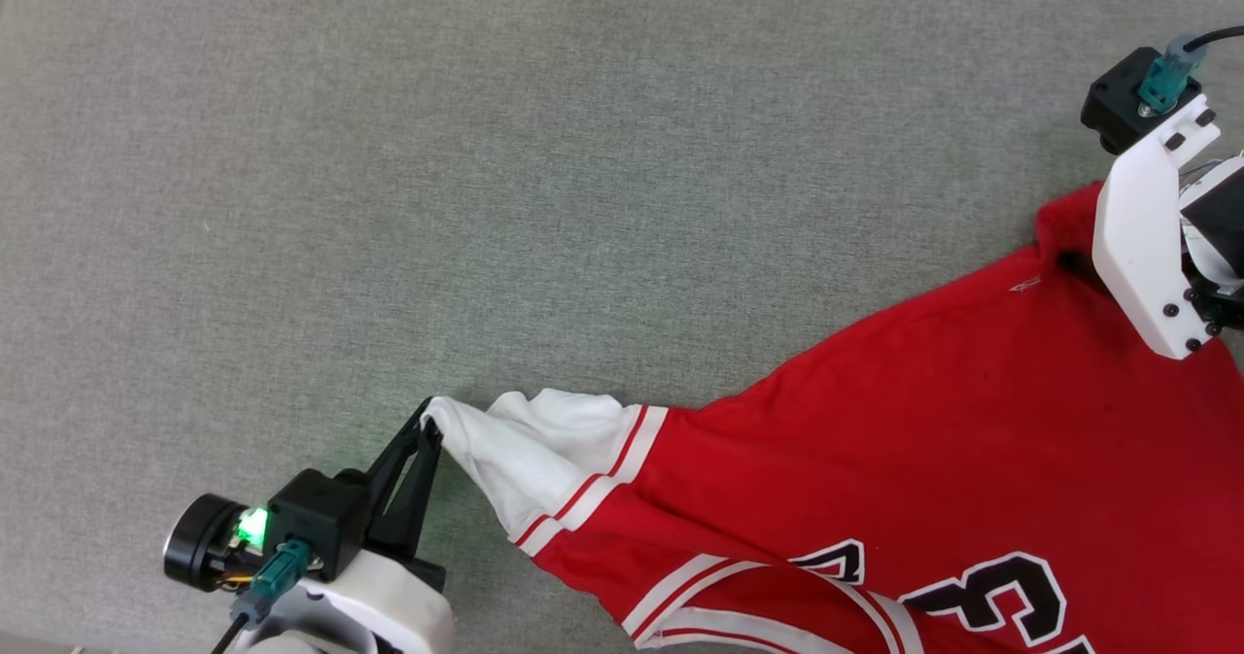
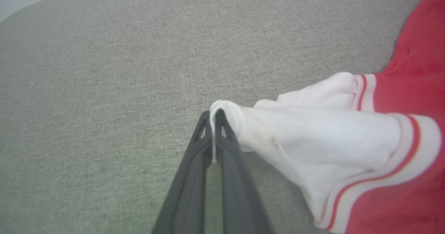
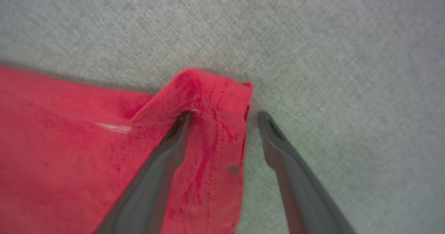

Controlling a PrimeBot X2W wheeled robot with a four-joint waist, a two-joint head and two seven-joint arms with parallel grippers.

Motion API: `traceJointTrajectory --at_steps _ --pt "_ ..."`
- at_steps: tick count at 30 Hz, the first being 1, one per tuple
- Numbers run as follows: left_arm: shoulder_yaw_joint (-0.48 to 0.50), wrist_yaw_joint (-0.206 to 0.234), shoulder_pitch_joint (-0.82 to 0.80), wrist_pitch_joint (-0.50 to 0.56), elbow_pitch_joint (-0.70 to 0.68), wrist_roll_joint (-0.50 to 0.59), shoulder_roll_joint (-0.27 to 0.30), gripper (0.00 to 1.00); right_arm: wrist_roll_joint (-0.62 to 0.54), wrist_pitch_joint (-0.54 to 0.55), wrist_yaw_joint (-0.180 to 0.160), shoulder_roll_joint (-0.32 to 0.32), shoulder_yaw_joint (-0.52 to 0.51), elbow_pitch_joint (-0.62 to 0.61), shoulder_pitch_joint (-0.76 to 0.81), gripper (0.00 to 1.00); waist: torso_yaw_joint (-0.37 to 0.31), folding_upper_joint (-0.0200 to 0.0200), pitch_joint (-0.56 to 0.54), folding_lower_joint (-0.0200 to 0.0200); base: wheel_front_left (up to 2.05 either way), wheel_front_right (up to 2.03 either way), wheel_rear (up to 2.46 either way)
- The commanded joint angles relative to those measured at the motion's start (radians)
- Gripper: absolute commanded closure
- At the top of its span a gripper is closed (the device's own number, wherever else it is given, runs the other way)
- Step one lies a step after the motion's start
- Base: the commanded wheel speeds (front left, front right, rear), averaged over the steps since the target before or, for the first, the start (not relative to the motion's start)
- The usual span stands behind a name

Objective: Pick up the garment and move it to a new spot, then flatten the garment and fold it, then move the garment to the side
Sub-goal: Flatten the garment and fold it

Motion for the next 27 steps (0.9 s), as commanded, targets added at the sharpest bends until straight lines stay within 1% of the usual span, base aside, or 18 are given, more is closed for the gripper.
traceJointTrajectory --at_steps 1,4,7,8,9,11,14,16,21,24,27 --pt "-0.003 -0.006 -0.018 -0.004 0.008 0.007 -0.013 1.0 0.012 -0.001 0.0 0.001 0.061 0.032 0.018 0.0 0.014 -0.0001 0.014 0.0 0.0 0.0 0.0" --pt "-0.006 -0.01 -0.025 -0.006 0.02 0.007 -0.022 1.0 0.046 -0.001 0.0 -0.005 0.135 0.059 0.046 0.0 0.015 -0.0001 0.017 0.0 0.0 0.0 0.0" --pt "-0.004 -0.014 -0.029 -0.009 0.03 0.007 -0.026 1.0 0.068 -0.011 0.001 -0.015 0.187 0.068 0.044 0.0 0.008 -0.0001 0.012 0.0 0.0 0.0 0.0" --pt "-0.004 -0.015 -0.031 -0.009 0.033 0.007 -0.025 1.0 0.069 -0.029 0.002 -0.017 0.195 0.068 0.032 0.67 0.004 -0.0001 0.007 0.0 0.0 0.0 0.0" --pt "-0.002 -0.015 -0.031 -0.009 0.035 0.007 -0.024 1.0 0.073 -0.045 0.002 -0.018 0.198 0.071 0.018 1.0 0.0 -0.0001 0.001 0.0 0.0 0.0 0.0" --pt "-0.002 -0.015 -0.032 -0.008 0.037 0.007 -0.021 1.0 0.077 -0.063 0.001 -0.018 0.199 0.073 0.004 1.0 -0.005 -0.0001 -0.006 0.0 0.0 0.0 0.0" --pt "-0.002 -0.012 -0.027 -0.004 0.04 0.014 -0.007 1.0 0.1 -0.139 -0.001 -0.01 0.186 0.079 -0.04 1.0 -0.02 -0.0001 -0.039 0.0 0.0 0.0 0.0" --pt "-0.001 -0.007 -0.022 -0.002 0.034 0.017 0.005 1.0 0.118 -0.21 -0.001 0.003 0.164 0.079 -0.065 1.0 -0.032 -0.0001 -0.069 0.0 0.0 0.0 0.0" --pt "0.0 0.003 -0.036 0.025 0.0 0.036 0.048 1.0 0.145 -0.357 -0.001 -0.004 0.169 0.071 -0.084 1.0 -0.064 -0.0001 -0.147 0.0 0.0 0.0 0.0" --pt "0.022 -0.002 -0.046 0.035 -0.033 0.015 0.064 1.0 0.156 -0.424 -0.001 -0.017 0.176 0.061 -0.096 1.0 -0.089 -0.0001 -0.185 0.0 0.0 0.0 0.0" --pt "0.036 -0.003 -0.069 0.054 -0.059 0.03 0.108 1.0 0.162 -0.498 -0.001 -0.02 0.167 0.058 -0.11 1.0 -0.112 -0.0001 -0.212 0.0 0.0 0.0 0.0"
